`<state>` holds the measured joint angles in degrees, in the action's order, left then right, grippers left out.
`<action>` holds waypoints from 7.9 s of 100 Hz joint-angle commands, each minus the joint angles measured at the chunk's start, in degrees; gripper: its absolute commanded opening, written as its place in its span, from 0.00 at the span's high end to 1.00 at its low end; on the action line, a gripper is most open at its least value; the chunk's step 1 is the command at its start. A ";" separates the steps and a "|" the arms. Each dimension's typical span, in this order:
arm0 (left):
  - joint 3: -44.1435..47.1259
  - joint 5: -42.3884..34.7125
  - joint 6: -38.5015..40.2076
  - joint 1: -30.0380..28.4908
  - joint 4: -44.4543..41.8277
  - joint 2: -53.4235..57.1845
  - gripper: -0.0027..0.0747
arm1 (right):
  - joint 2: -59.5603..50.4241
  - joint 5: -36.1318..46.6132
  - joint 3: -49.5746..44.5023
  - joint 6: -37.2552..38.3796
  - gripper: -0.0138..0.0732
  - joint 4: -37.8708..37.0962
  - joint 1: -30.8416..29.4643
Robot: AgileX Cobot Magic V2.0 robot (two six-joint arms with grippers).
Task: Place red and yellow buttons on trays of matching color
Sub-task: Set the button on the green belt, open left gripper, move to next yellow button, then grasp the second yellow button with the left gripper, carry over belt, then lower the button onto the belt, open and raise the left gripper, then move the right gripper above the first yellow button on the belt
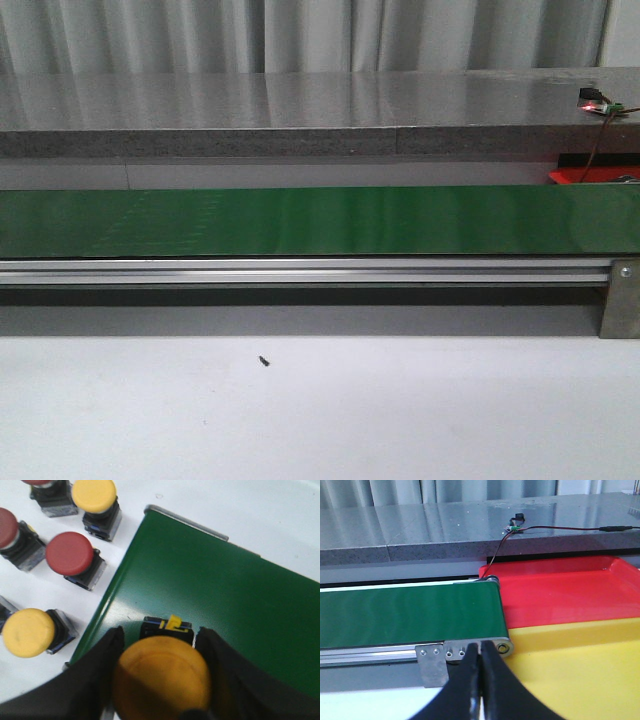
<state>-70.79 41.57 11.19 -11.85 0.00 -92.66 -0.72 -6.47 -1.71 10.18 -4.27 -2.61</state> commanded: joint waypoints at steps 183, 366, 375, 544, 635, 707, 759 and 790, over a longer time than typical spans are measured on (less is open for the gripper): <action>-1.91 10.65 -1.63 -21.00 -3.73 10.13 0.17 | -0.96 4.18 1.10 -0.13 0.92 -0.54 -0.05; 1.57 -5.24 -1.66 -24.16 -6.29 -10.70 0.81 | -0.96 4.18 1.10 -0.13 0.92 -0.54 -0.05; 1.57 -4.58 -1.66 -24.16 -6.29 -10.13 0.81 | -0.96 4.18 1.10 -0.13 0.92 -0.54 -0.05; -5.52 3.53 -6.30 -2.78 4.15 -2.61 0.25 | -0.96 4.18 1.10 -0.13 0.92 -0.54 -0.05; 4.39 8.39 -9.73 13.86 4.80 24.49 0.99 | -0.96 4.18 1.10 -0.13 0.92 -0.54 -0.05; 32.18 5.65 -9.73 17.18 6.80 59.69 0.99 | -0.96 5.31 1.10 -0.13 0.92 -0.54 -0.05; 38.41 5.75 -9.73 17.18 7.32 77.62 0.99 | 0.14 7.19 5.06 -0.13 0.92 -0.54 -0.05; 38.50 5.75 -9.73 17.18 7.32 77.59 0.99 | 13.74 -7.32 20.75 -0.13 0.92 -0.54 -0.05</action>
<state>-30.81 51.25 1.49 4.92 6.41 -14.51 7.79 -14.29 13.56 10.18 -4.27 -2.61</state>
